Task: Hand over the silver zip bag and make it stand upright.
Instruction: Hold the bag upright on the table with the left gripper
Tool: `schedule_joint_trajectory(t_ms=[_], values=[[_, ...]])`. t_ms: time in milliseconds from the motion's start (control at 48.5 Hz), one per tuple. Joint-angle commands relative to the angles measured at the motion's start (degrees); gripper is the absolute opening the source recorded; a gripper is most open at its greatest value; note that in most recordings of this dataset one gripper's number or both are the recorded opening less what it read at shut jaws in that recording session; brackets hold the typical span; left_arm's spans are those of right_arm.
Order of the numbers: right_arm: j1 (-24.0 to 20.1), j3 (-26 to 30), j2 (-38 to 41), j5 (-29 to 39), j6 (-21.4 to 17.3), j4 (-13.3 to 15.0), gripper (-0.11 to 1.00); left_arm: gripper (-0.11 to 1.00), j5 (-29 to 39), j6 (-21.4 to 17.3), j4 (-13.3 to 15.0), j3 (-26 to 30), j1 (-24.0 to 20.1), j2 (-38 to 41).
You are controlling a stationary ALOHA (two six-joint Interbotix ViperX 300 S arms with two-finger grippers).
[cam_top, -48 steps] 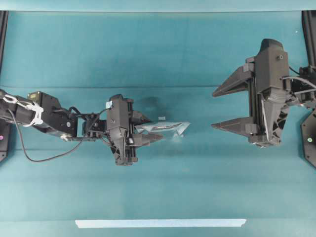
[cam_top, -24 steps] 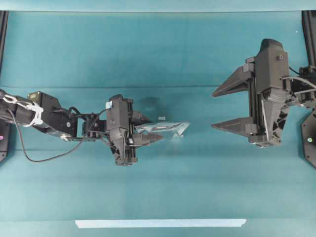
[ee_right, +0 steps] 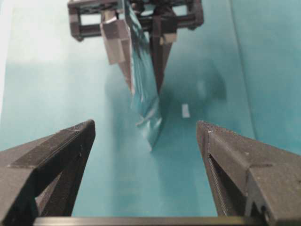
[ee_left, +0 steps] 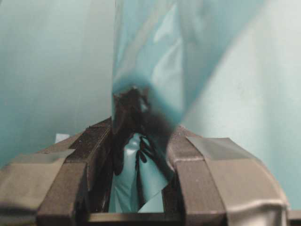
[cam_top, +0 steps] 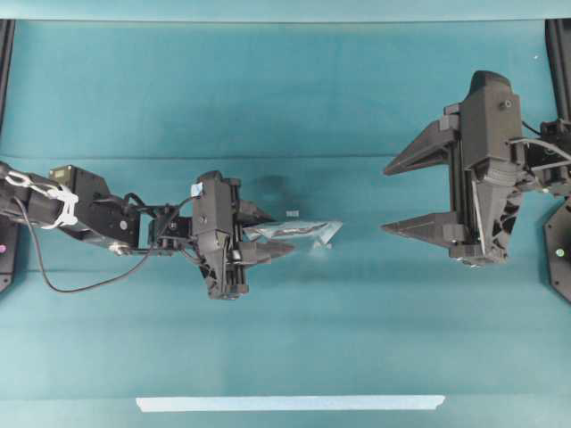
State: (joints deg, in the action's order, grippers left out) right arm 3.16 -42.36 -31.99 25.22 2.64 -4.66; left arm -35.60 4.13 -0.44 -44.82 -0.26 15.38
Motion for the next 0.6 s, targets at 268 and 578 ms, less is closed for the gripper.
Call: schedule_joint_trajectory(t_ms=[268, 578], values=[[0.09, 0.35, -0.09, -0.44, -0.53, -0.18, 0.89, 0.28, 0.18, 0.18, -0.09, 0.00, 0.44, -0.26], [0.09, 0.35, 0.18, -0.26, -0.53, -0.18, 0.89, 0.28, 0.18, 0.18, -0.09, 0.00, 0.44, -0.26]])
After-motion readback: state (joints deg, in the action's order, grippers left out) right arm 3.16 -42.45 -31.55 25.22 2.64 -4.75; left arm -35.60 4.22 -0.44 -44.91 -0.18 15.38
